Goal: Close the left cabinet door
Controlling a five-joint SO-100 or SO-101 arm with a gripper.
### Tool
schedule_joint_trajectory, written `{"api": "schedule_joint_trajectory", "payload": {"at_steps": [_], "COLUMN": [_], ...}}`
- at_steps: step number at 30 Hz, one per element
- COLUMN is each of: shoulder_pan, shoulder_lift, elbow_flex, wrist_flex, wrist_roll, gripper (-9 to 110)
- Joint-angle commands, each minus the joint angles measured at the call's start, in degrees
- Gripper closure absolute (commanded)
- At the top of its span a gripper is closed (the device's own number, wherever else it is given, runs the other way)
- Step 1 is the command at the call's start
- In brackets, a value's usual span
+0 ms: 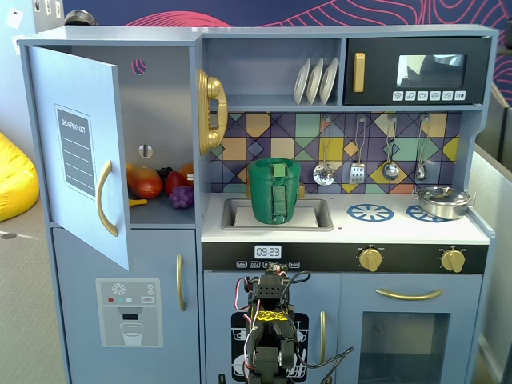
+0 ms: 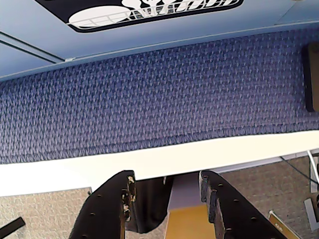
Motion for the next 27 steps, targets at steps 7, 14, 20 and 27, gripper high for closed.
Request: {"api": "schedule_joint_trajectory", "payload": {"at_steps": [7, 14, 20, 27], "shoulder_pan": [1.3, 1.0, -20.7, -55.0], "shoulder_lift": [-0.3, -0.4, -7.6, -13.7], "elbow_flex": [-0.3, -0.3, -9.3, -25.0], "wrist_flex": [10.5, 10.5, 3.2, -21.0], "wrist_roll": [-0.4, -1.5, 1.2, 2.1], "gripper": [101, 101, 102, 102]}}
